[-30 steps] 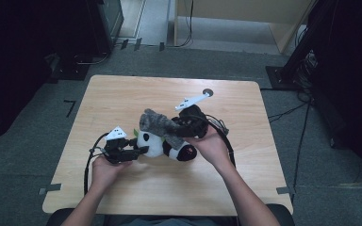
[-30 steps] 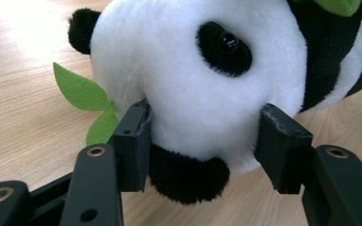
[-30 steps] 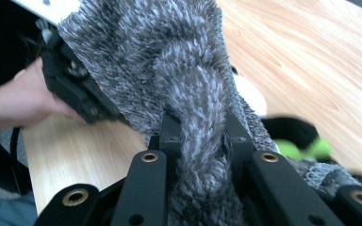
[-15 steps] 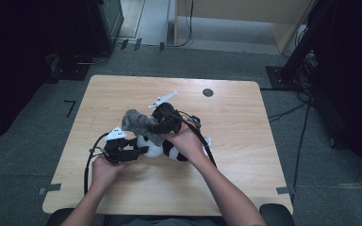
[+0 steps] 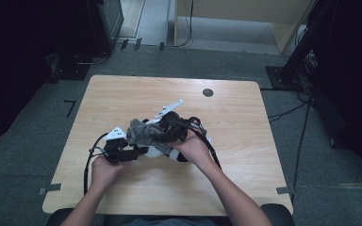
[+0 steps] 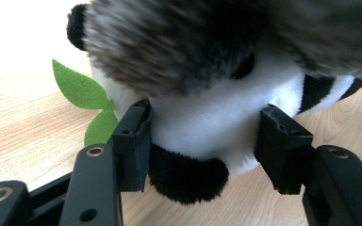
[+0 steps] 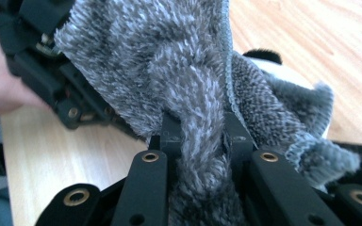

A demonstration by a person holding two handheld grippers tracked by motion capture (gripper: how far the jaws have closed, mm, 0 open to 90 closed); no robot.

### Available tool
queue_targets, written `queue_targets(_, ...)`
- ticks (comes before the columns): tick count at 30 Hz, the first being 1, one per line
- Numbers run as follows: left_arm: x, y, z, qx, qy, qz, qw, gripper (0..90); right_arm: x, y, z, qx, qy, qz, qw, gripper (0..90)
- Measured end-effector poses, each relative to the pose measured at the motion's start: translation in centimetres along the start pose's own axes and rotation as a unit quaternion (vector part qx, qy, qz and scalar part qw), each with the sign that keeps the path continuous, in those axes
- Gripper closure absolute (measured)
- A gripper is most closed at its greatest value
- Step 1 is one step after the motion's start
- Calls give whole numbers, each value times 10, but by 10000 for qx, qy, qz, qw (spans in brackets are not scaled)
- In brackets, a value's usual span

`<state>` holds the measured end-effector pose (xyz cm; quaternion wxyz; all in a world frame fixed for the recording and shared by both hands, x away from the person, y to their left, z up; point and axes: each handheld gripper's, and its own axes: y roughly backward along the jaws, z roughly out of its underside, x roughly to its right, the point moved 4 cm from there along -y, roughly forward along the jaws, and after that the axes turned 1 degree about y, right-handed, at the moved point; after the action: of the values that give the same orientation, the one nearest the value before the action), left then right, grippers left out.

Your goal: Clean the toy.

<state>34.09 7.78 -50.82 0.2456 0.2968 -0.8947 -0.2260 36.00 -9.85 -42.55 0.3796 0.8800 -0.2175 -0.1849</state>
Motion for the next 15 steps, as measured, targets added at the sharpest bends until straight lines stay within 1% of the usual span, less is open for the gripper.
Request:
queue_targets(5,1,0,0,-24,-10,-20,10000,428,-4,6,8,-52,120,-35,9999,763)
queue_targets(8,1,0,0,-26,-8,-24,10000,428,-4,13,16,-81,120,-90,9999,766)
queue_targets(10,1,0,0,-27,2,-27,10000,429,-4,16,18,-95,129,-95,9998,767)
queue_targets(15,0,-1,0,-19,18,-31,10000,429,-4,28,29,-136,187,-17,9997,769)
